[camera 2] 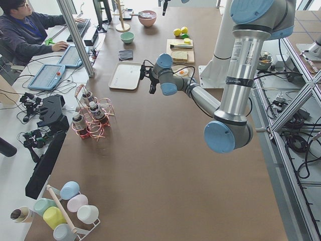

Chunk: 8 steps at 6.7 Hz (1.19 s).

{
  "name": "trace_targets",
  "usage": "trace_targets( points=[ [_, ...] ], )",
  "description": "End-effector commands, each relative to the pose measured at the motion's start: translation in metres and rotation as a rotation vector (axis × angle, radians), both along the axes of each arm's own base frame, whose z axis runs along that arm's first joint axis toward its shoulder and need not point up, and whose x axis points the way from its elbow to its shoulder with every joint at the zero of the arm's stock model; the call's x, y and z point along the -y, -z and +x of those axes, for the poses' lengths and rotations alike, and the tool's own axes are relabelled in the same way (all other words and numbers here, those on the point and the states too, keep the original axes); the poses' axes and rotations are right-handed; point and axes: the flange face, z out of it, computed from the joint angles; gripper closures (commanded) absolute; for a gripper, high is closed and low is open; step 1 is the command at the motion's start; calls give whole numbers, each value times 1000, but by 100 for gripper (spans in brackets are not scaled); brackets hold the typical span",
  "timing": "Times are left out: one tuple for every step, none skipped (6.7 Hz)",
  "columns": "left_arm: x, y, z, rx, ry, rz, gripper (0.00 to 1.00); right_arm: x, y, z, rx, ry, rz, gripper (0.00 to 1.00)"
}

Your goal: Make sandwich and place on tray

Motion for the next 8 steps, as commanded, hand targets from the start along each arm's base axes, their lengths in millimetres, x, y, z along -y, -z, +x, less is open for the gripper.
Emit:
trace_targets(
  points=[
    [-49, 29, 68, -47, 9, -21, 2, -23, 29, -64, -2, -2, -42, 1],
    [-74, 42, 96, -58, 4, -24, 2, -45, 43, -108, -13, -3, -53, 1],
    [-90, 49, 112, -65, 0, -22, 2, -66, 38, -138, -49, 9, -56, 1],
    [-103, 48, 121, -62, -16, -20, 2, -85, 37, -163, -61, 51, -52, 1],
    [-104, 49, 121, -63, -14, -19, 2, -107, 37, -189, -73, 111, -33, 4],
    [-103, 49, 121, -62, -4, -15, 2, -131, 47, -211, -61, 104, -53, 10],
    [-103, 49, 122, -62, -5, -14, 2, -154, 66, -227, -29, 73, -70, 21],
    [-103, 49, 122, -62, -6, -14, 2, -163, 72, -238, -17, 61, -88, 31]
  ],
)
